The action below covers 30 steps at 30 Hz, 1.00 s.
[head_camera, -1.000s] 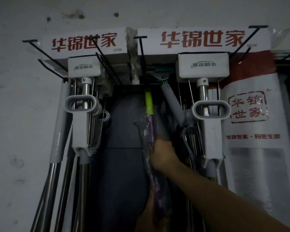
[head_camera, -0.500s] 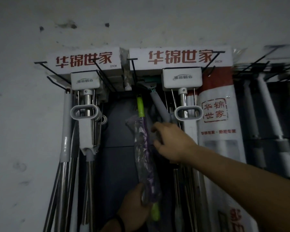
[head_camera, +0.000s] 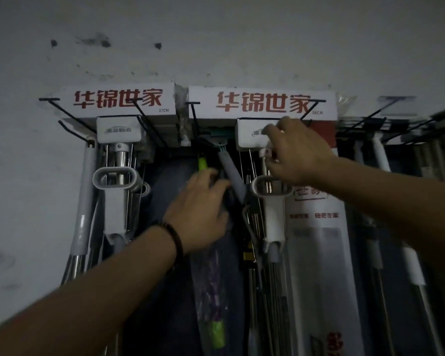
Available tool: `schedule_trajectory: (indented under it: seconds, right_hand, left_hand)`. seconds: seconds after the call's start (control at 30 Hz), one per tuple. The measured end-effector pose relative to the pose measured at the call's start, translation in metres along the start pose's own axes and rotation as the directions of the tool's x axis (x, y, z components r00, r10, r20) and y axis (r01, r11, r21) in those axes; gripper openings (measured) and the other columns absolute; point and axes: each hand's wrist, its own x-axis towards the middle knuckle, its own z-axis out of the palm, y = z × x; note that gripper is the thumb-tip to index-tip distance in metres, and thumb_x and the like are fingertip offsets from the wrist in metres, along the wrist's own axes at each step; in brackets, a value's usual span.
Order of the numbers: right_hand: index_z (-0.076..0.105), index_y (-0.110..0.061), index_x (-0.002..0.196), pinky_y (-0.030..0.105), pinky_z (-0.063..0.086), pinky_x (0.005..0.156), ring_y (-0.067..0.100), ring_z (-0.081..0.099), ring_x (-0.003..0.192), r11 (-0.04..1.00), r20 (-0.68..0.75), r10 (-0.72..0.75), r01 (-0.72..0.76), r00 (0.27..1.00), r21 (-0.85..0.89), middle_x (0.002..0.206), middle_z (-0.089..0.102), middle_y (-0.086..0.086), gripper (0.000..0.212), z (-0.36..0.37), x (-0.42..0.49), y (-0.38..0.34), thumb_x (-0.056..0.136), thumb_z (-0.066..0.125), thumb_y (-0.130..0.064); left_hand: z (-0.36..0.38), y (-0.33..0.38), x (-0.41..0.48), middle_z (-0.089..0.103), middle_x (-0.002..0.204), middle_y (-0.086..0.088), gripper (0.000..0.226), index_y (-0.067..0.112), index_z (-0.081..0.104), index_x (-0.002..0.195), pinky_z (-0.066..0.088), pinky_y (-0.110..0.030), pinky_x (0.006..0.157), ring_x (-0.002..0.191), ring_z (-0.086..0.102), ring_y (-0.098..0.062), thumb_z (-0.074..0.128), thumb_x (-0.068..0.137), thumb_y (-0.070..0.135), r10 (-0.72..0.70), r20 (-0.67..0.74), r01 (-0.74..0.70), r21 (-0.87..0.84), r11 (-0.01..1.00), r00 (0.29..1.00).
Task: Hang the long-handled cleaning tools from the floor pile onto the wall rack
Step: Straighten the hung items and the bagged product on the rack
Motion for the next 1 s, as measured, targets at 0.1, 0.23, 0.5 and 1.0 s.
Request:
schedule_trajectory:
  seconds: [0.1, 0.23, 0.5, 1.0]
  right_hand:
    - [0.031, -0.020, 0.158, 0.055, 0.044, 0.111, 0.036, 0.039, 0.144, 1.000, 0.029, 0.013, -0.014, 0.999, 0.017, 0.158, 0.035, 0.018, 0.077, -0.006, 0.025, 0.016, 0.092, 0.068, -0.039]
    - [0.028, -0.019, 0.161, 0.055, 0.034, 0.119, 0.040, 0.031, 0.148, 0.981, 0.060, 0.048, -0.058, 0.997, 0.187, 0.161, 0.029, 0.018, 0.079, -0.005, 0.054, 0.031, 0.095, 0.068, -0.034]
    - [0.035, -0.016, 0.158, 0.051, 0.037, 0.119, 0.041, 0.031, 0.147, 0.960, 0.043, 0.014, -0.026, 0.999, 0.277, 0.159, 0.029, 0.018, 0.071, 0.014, 0.066, 0.050, 0.095, 0.065, -0.027]
    - [0.036, -0.016, 0.159, 0.046, 0.034, 0.122, 0.038, 0.029, 0.148, 0.950, 0.073, 0.009, -0.032, 0.997, 0.310, 0.161, 0.023, 0.019, 0.066, 0.041, 0.080, 0.049, 0.097, 0.058, -0.024]
  left_hand:
    - [-0.027, 0.008, 0.051, 0.026, 0.158, -0.012, 0.076, 0.020, 0.038, 0.155, 0.038, -0.045, 0.120, 0.150, 0.025, -0.031, 0.070, 0.086, 0.032, 0.004, -0.018, -0.002, 0.110, 0.994, 1.000]
    - [-0.045, 0.015, 0.110, 0.012, 0.166, -0.018, 0.093, 0.018, 0.026, 0.160, 0.030, -0.045, 0.124, 0.154, 0.017, -0.037, 0.076, 0.083, 0.030, -0.029, -0.073, 0.045, 0.229, 0.972, 0.997]
    - [-0.030, 0.001, 0.161, -0.002, 0.169, -0.020, 0.122, 0.024, 0.004, 0.164, 0.029, -0.058, 0.123, 0.156, -0.003, -0.044, 0.084, 0.073, 0.029, -0.100, -0.058, 0.115, 0.396, 0.911, 0.993]
    - [-0.006, -0.017, 0.182, -0.005, 0.168, -0.020, 0.131, 0.033, -0.009, 0.164, 0.024, -0.055, 0.126, 0.155, 0.003, -0.047, 0.083, 0.069, 0.033, -0.187, 0.038, 0.149, 0.461, 0.875, 0.982]
